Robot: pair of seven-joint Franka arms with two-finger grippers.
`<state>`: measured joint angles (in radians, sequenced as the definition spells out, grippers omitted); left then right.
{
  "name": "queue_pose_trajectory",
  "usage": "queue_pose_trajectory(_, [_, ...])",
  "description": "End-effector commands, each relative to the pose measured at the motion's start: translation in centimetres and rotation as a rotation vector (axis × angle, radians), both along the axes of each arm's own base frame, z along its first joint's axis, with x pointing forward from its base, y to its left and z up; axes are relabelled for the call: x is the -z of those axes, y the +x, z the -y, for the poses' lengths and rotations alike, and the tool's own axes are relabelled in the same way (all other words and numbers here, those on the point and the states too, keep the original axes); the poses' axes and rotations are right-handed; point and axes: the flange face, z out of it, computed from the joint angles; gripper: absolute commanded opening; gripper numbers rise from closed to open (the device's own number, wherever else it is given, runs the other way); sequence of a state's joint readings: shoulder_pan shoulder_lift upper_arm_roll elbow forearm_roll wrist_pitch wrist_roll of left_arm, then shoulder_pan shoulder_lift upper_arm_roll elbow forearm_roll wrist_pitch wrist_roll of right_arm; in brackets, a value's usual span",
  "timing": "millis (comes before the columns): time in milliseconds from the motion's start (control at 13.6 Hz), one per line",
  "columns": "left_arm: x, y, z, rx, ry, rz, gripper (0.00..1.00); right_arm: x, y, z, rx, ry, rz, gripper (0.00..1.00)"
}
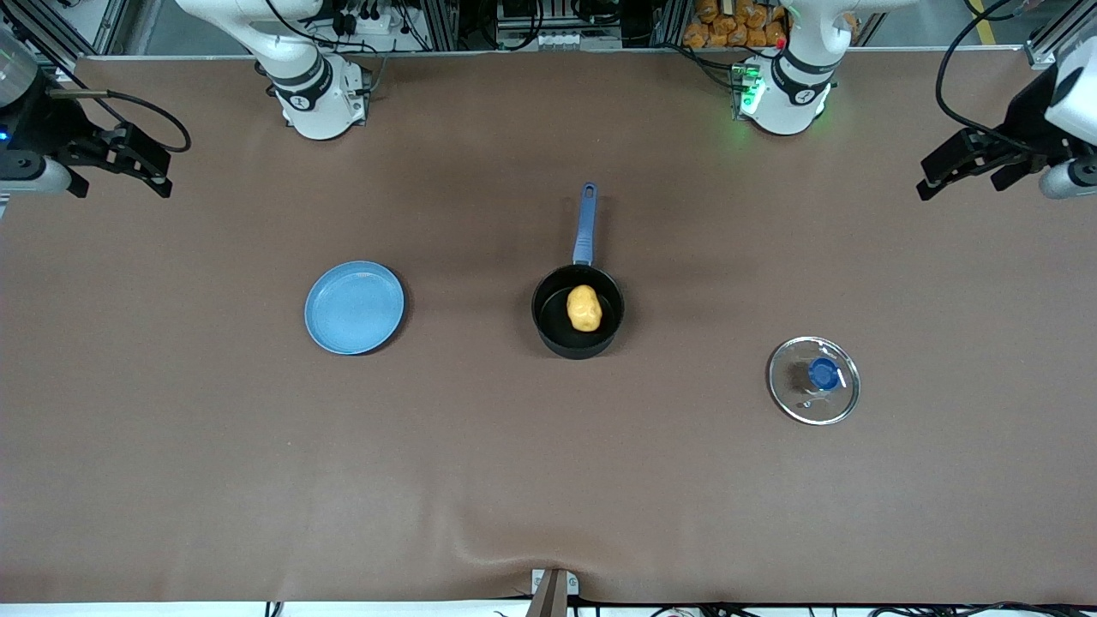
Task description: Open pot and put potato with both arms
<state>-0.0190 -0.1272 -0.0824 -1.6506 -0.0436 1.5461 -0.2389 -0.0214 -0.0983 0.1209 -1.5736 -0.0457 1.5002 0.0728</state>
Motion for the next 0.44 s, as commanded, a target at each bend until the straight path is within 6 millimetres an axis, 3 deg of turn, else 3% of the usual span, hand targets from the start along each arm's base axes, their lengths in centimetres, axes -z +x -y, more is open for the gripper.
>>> queue_pose_trajectory(0, [-0.6, -0.6, 0.6, 0.015, -0.021, 0.011, 1.0, -0.8, 1.2, 0.7, -0.005, 0.026, 0.012, 1.0])
queue_pose_trajectory(366, [-1.6, 0.1, 0.5, 0.014, -0.02, 0.026, 1.0, -0.7, 1.9, 0.6, -0.008, 0.03, 0.018, 1.0])
